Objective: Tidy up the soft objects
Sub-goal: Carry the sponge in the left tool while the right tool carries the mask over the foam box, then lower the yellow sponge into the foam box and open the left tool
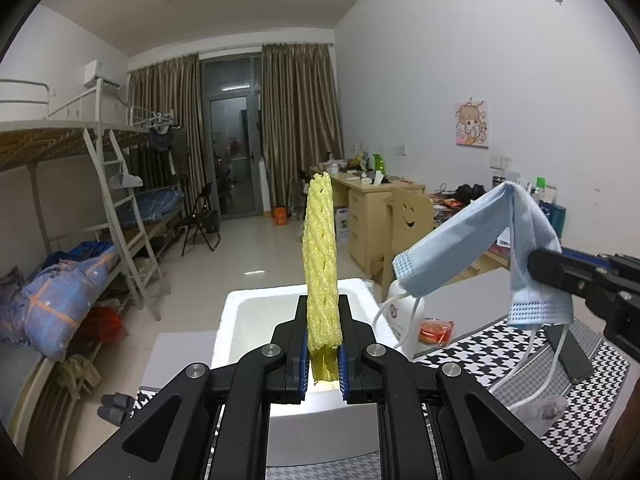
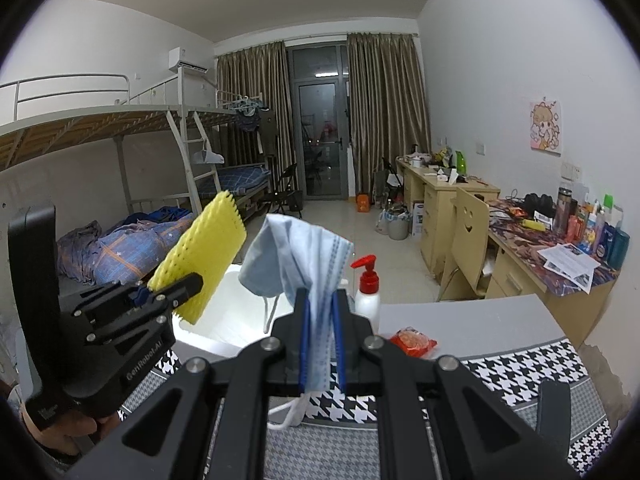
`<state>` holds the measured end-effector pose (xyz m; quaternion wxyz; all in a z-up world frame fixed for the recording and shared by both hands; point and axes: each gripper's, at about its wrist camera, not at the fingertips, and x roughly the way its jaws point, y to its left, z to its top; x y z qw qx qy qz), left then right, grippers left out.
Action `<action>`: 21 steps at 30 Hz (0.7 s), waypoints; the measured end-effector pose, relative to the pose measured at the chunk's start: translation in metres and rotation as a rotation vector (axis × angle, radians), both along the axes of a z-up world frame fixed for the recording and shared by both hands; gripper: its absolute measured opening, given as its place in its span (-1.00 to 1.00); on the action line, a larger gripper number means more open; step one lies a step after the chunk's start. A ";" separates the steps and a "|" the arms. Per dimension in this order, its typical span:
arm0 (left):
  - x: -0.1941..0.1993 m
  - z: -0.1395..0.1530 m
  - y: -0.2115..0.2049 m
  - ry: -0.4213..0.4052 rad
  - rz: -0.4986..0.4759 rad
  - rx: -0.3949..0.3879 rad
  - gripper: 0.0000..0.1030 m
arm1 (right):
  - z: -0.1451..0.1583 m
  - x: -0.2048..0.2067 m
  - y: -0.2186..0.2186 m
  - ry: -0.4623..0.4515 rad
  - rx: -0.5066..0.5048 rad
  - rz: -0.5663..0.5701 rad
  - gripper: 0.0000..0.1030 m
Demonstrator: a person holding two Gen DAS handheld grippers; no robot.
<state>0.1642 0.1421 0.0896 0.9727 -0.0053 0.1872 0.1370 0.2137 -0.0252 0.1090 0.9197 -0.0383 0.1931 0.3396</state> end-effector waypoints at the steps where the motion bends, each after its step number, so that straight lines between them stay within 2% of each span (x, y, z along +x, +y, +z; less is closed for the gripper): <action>1: 0.001 0.000 0.002 0.002 0.003 0.001 -0.77 | 0.001 0.001 0.002 -0.002 -0.003 -0.002 -0.73; 21: 0.038 -0.019 0.034 0.101 0.009 -0.065 -0.77 | 0.001 0.011 0.019 0.014 -0.019 -0.009 -0.73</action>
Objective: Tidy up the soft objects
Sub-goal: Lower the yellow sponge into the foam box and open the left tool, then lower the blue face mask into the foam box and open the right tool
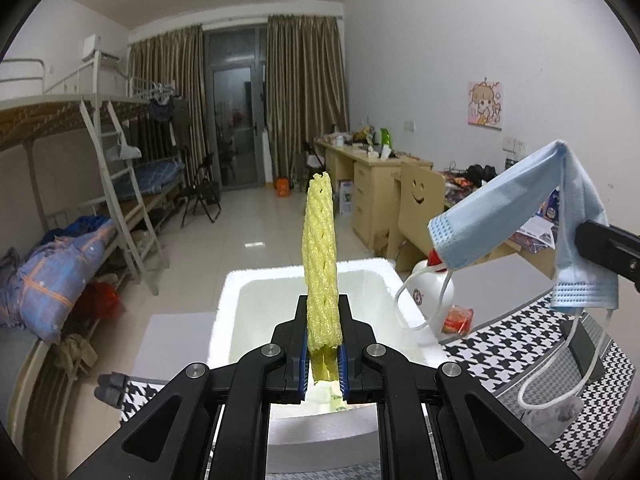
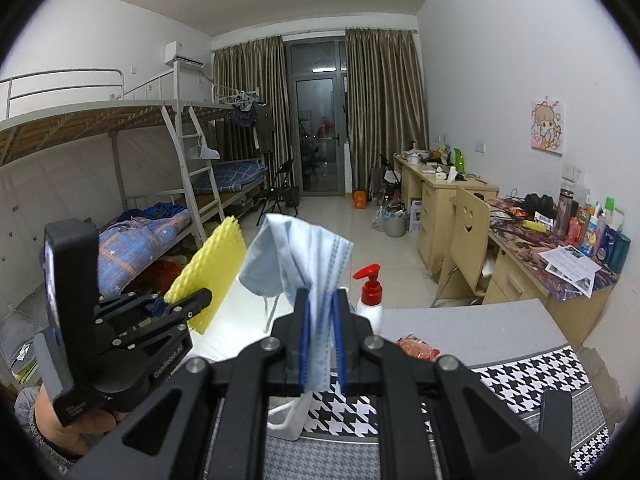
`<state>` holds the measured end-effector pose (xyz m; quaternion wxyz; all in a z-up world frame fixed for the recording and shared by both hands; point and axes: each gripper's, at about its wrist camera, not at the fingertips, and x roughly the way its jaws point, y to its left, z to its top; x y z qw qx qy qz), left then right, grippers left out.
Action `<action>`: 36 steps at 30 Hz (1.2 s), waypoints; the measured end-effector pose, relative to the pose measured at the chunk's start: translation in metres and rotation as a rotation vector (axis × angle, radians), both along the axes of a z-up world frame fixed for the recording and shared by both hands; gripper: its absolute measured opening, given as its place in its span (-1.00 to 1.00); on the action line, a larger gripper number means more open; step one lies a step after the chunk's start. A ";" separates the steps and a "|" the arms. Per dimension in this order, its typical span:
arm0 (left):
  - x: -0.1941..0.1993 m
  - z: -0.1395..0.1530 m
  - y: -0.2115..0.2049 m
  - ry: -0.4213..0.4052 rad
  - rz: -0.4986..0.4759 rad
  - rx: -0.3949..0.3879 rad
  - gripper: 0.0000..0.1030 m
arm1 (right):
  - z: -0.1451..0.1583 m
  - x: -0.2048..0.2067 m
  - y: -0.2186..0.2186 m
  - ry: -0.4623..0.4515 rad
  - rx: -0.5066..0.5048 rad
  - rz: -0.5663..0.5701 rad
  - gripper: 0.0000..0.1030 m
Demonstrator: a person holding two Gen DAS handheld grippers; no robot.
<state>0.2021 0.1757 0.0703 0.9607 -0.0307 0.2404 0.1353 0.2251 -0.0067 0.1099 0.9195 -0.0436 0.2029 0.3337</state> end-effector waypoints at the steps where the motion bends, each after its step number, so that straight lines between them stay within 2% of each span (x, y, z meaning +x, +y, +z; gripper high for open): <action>1: 0.003 -0.002 0.001 0.010 -0.002 -0.004 -0.77 | 0.001 0.001 0.001 0.002 -0.001 0.000 -0.73; 2: 0.004 -0.004 0.003 0.014 -0.002 -0.006 -0.76 | 0.000 0.002 0.001 0.003 -0.002 -0.002 -0.73; 4: 0.007 -0.007 0.006 0.030 -0.015 -0.013 -0.55 | 0.000 0.004 0.002 0.004 -0.003 -0.002 -0.73; 6: 0.008 -0.010 0.011 0.042 -0.036 -0.037 0.20 | -0.001 0.004 0.002 0.007 -0.007 -0.001 -0.73; 8: 0.006 -0.010 0.013 0.030 -0.021 -0.034 0.49 | -0.001 0.006 0.003 0.010 -0.009 -0.004 -0.73; 10: 0.001 -0.009 0.016 0.017 0.009 -0.019 0.59 | 0.000 0.007 0.005 0.015 -0.008 -0.006 -0.73; 12: -0.002 -0.008 0.020 0.008 0.028 -0.027 0.83 | -0.001 0.008 0.007 0.021 -0.009 -0.005 -0.73; 14: -0.008 -0.006 0.023 -0.009 0.053 -0.026 0.94 | -0.001 0.008 0.010 0.025 -0.012 0.000 -0.73; 36: -0.047 -0.002 0.042 -0.040 0.144 -0.017 0.98 | -0.003 0.011 0.048 0.055 -0.038 0.065 -0.73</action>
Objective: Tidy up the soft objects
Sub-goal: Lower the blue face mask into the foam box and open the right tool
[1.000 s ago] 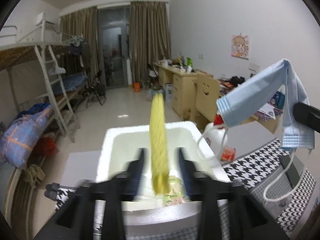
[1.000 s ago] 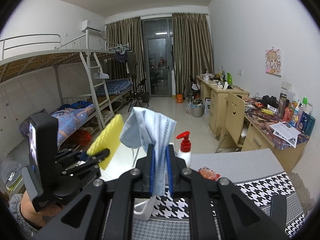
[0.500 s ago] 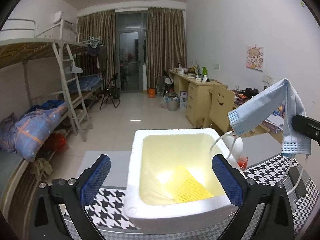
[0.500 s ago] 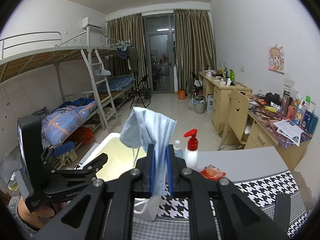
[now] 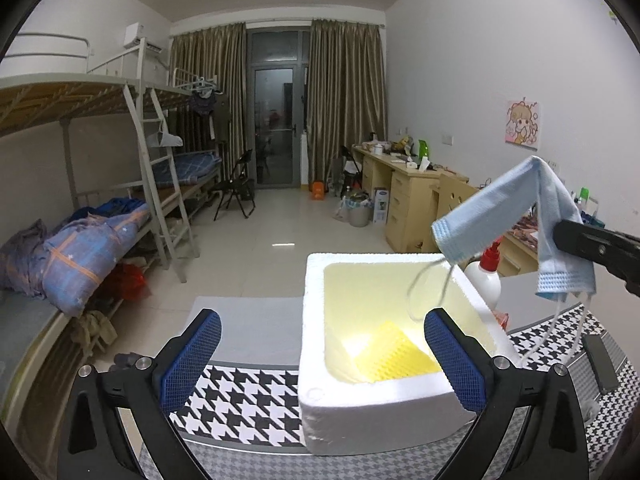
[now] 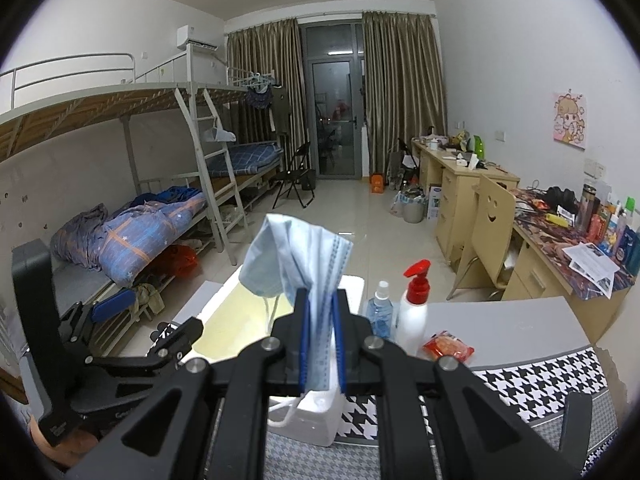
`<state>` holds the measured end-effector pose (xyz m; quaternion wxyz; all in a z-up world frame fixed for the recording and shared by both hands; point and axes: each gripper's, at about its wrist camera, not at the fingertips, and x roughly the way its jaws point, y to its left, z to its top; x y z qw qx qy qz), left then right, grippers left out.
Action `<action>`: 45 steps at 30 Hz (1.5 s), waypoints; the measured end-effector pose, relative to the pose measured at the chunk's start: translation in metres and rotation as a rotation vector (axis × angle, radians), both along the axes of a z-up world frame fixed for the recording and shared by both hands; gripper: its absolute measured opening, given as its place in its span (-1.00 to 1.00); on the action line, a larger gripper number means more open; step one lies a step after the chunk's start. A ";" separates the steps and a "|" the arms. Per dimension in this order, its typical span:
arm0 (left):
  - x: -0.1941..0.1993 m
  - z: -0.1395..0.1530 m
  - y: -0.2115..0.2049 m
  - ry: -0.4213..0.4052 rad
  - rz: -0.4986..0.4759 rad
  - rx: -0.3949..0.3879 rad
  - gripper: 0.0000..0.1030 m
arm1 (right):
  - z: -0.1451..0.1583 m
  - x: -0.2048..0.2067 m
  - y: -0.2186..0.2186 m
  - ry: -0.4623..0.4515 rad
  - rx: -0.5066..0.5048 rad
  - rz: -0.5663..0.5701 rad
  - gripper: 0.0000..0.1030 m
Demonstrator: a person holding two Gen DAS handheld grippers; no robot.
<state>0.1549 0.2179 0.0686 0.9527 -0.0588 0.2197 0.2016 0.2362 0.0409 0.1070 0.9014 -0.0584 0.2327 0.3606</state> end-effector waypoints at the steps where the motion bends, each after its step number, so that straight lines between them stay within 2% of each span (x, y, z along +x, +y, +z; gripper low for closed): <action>1: -0.001 -0.001 0.001 0.002 0.005 -0.002 0.98 | -0.001 0.001 0.001 0.004 0.000 0.001 -0.73; 6: -0.006 -0.007 0.010 0.000 0.024 -0.028 0.98 | -0.008 0.007 0.012 0.030 -0.018 0.013 -0.73; 26: -0.022 -0.017 0.029 0.013 0.082 -0.013 0.98 | -0.034 0.028 0.054 0.109 -0.095 0.029 -0.72; 28: -0.022 -0.018 0.029 0.014 0.081 -0.014 0.98 | -0.037 0.030 0.057 0.121 -0.105 0.034 -0.64; 30: -0.022 -0.018 0.028 0.017 0.079 -0.011 0.98 | -0.040 0.033 0.058 0.141 -0.106 0.028 -0.44; 32: -0.022 -0.018 0.028 0.018 0.081 -0.010 0.98 | -0.043 0.035 0.057 0.166 -0.097 0.022 -0.32; 34: -0.023 -0.019 0.027 0.024 0.087 -0.006 0.98 | -0.045 0.036 0.059 0.181 -0.109 0.017 -0.04; 35: -0.023 -0.019 0.027 0.024 0.085 -0.006 0.98 | -0.045 0.036 0.059 0.184 -0.110 0.017 0.18; 36: -0.023 -0.019 0.027 0.023 0.084 -0.008 0.98 | -0.044 0.035 0.057 0.182 -0.102 0.016 0.27; 43: -0.025 -0.015 0.021 0.009 0.073 -0.002 0.98 | -0.033 0.024 0.041 0.165 -0.068 0.027 0.43; 45: -0.027 -0.014 0.018 0.005 0.070 0.000 0.98 | -0.027 0.019 0.034 0.142 -0.053 0.028 0.58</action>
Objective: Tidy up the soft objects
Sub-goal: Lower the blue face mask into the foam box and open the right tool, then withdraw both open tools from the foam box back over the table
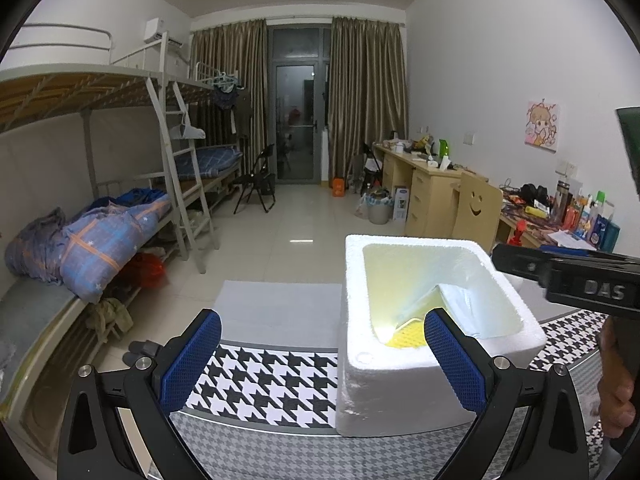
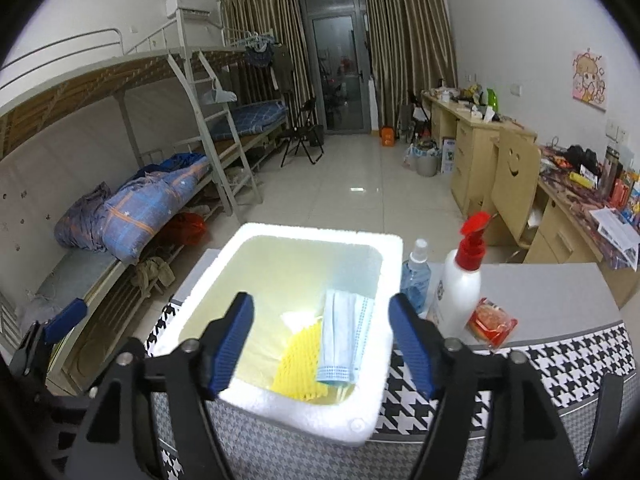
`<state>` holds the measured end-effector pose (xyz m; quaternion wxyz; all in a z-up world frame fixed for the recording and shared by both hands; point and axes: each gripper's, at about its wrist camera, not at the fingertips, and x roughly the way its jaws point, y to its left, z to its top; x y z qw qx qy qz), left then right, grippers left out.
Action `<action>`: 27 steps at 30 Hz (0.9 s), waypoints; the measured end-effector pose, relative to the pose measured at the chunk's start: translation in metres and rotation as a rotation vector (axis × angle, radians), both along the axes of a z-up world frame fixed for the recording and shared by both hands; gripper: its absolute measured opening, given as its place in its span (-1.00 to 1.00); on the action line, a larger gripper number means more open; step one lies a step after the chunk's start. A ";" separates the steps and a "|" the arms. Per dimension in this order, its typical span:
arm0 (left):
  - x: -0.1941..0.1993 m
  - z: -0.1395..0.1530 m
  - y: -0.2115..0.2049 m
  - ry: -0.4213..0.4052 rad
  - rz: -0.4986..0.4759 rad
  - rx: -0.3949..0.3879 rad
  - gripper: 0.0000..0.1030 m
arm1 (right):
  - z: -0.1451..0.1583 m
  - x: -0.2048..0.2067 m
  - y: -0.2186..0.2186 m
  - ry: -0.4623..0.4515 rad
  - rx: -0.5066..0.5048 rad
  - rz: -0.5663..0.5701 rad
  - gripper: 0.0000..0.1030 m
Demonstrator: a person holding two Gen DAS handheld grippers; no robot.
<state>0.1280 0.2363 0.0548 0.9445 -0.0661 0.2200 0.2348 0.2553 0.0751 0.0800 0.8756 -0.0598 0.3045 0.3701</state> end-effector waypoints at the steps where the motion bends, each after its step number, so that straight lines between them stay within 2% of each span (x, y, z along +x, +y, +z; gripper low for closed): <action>1: -0.001 0.001 -0.001 -0.003 -0.001 0.000 0.98 | 0.002 -0.002 -0.003 -0.008 0.005 -0.002 0.60; 10: -0.009 0.007 -0.018 -0.014 -0.015 0.024 0.98 | 0.007 -0.014 -0.021 -0.014 0.027 -0.002 0.62; 17: -0.017 0.010 -0.028 -0.019 -0.026 0.016 0.98 | 0.008 -0.027 -0.037 -0.067 0.029 -0.027 0.62; 21: -0.023 0.012 -0.036 -0.025 -0.011 0.017 0.98 | 0.006 -0.035 -0.050 -0.079 0.043 -0.029 0.73; 27: -0.033 0.018 -0.049 -0.045 0.004 0.040 0.98 | 0.006 -0.045 -0.070 -0.080 0.075 -0.036 0.78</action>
